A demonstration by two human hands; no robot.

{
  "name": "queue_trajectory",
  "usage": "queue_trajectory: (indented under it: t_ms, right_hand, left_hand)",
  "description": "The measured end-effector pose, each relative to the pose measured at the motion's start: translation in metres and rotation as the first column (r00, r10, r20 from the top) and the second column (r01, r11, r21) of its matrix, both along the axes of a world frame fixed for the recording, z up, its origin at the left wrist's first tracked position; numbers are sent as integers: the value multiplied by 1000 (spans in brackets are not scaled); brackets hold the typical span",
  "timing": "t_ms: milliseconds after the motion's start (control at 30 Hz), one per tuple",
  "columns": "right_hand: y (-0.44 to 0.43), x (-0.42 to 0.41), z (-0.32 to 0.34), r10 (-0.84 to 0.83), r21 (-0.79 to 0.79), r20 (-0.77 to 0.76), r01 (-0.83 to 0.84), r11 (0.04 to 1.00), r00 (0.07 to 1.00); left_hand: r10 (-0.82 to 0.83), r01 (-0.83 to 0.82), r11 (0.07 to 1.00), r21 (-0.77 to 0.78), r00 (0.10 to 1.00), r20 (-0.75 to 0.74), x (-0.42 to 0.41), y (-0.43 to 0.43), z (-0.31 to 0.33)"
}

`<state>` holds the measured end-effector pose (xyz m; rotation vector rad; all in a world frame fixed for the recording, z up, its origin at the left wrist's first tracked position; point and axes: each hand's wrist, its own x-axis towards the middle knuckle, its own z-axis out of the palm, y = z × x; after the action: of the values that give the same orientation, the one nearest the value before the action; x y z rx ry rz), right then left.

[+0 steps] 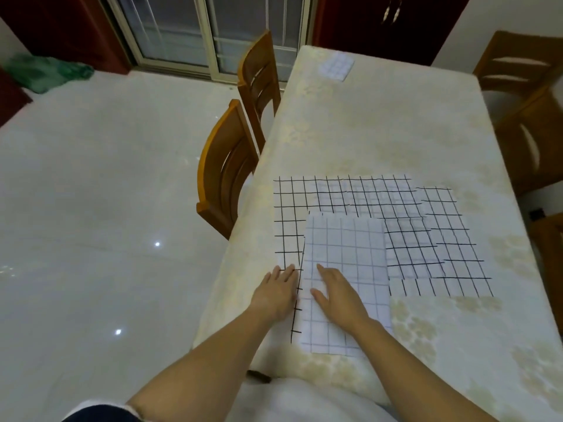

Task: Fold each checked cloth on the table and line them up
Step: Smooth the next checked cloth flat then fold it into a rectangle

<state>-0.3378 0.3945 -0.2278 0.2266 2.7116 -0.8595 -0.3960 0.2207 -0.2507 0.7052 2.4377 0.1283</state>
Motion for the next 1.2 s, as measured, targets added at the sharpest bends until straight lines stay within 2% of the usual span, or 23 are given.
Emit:
queue_trajectory:
  t_ms: [100, 200, 633, 733, 800, 900, 967, 1033, 1133, 1200]
  right_hand:
    - [20, 4, -11, 220, 231, 115, -241, 943, 969]
    - [30, 2, -25, 276, 322, 192, -326, 889, 942]
    - [14, -8, -45, 105, 259, 91, -126, 958, 990]
    - [13, -11, -44, 107, 242, 64, -120, 963, 992]
    - [17, -10, -39, 90, 212, 2, -89, 973, 996]
    - [38, -9, -33, 3, 122, -189, 20, 992, 982]
    - [65, -8, -32, -116, 63, -300, 141, 988, 947]
    - [93, -4, -34, -220, 48, -339, 251, 967, 914]
    - [123, 3, -37, -220, 112, -289, 261, 959, 932]
    - [134, 3, -39, -189, 171, -216, 228, 958, 958]
  left_hand:
    - [1, -1, 1000, -1, 1000, -8, -1, 1, -2]
    - [6, -6, 1000, -10, 1000, -10, 3, 3, -1]
    - [-79, 83, 988, -128, 996, 36, -8, 8, 24]
    - [-47, 54, 991, -123, 997, 59, -8, 9, 25]
    - [10, -11, 996, -83, 1000, -15, -5, 11, 24]
    - [41, -42, 999, -12, 992, -116, 1, 22, 25]
    - [-25, 24, 1000, -18, 995, -97, 6, 36, 24]
    - [-121, 118, 992, -39, 988, -95, 10, 53, 23]
    - [-297, 295, 955, -38, 947, -124, 17, 87, 24]
    - [-444, 442, 896, -46, 889, -116, 22, 114, 27]
